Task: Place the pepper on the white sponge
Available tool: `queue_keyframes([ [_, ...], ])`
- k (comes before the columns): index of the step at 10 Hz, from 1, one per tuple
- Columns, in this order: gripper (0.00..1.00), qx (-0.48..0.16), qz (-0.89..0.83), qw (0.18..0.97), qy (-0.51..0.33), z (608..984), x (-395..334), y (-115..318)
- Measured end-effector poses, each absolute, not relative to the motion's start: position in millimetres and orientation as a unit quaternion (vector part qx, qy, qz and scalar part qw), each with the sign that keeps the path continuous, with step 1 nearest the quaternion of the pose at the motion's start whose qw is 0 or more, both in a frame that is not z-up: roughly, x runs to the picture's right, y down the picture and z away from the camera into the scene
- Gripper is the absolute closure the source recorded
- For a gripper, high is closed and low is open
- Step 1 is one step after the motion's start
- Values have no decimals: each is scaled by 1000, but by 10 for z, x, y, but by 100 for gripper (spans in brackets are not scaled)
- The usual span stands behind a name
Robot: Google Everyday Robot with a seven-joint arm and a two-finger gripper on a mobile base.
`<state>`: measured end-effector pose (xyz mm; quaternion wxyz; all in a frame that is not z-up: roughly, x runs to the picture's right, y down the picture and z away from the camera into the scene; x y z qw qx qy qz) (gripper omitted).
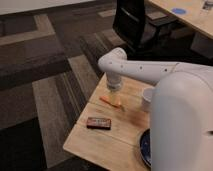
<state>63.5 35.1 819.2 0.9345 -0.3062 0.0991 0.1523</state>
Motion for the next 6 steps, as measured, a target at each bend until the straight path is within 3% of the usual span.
queue_keyframes([
  [6, 35, -307, 145, 937, 85, 8336, 467, 548],
])
